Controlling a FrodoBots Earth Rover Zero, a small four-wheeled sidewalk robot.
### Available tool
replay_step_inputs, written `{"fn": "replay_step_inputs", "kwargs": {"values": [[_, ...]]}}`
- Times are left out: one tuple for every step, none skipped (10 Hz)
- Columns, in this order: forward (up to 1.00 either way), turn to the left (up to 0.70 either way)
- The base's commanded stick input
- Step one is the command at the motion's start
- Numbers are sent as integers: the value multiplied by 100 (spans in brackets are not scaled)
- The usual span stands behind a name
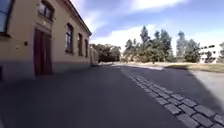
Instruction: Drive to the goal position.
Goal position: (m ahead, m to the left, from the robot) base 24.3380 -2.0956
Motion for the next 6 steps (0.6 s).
{"fn": "replay_step_inputs", "kwargs": {"values": [[70, 0], [70, 0], [70, 0], [70, 0], [70, 0], [70, 0]]}}
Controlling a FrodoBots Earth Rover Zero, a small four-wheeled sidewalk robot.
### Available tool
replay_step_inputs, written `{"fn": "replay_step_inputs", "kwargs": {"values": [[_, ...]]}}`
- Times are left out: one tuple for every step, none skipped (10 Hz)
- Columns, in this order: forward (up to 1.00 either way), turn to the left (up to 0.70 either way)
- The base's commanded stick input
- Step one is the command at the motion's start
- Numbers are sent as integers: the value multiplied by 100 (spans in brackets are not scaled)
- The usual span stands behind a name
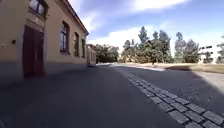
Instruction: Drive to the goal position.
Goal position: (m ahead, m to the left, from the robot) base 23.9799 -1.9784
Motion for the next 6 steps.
{"fn": "replay_step_inputs", "kwargs": {"values": [[70, 0], [70, 0], [70, 0], [70, 0], [70, 0], [70, 0]]}}
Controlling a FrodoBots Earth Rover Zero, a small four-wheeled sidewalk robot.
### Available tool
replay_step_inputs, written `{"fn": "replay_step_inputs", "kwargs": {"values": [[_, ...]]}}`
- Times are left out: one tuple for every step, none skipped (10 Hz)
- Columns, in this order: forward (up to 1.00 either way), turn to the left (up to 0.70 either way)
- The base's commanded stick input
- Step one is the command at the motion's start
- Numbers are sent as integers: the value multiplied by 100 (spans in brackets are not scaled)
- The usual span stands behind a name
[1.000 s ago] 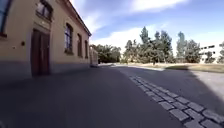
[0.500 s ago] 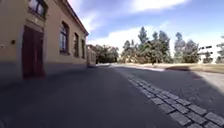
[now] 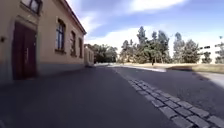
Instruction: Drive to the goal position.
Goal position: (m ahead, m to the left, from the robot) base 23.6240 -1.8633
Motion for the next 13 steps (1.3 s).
{"fn": "replay_step_inputs", "kwargs": {"values": [[70, 0], [70, 0], [70, 0], [70, 0], [70, 0], [70, 0], [70, 0], [70, 0], [70, 2], [70, 7], [70, 13], [70, 14], [70, 14]]}}
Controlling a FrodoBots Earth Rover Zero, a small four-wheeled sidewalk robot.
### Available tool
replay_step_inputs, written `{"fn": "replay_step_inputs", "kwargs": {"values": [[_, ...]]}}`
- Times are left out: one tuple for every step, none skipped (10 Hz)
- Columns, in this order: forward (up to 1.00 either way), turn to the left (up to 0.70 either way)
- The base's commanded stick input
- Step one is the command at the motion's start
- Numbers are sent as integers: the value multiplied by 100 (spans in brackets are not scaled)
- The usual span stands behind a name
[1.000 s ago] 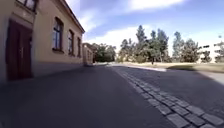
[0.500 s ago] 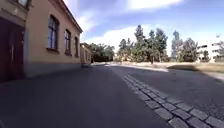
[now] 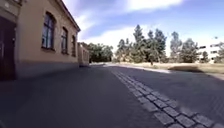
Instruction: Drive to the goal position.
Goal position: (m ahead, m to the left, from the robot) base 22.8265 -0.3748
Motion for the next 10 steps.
{"fn": "replay_step_inputs", "kwargs": {"values": [[70, 11], [70, 5], [70, 0], [70, 0], [70, 0], [70, 0], [70, 0], [70, 0], [70, 0], [70, 0]]}}
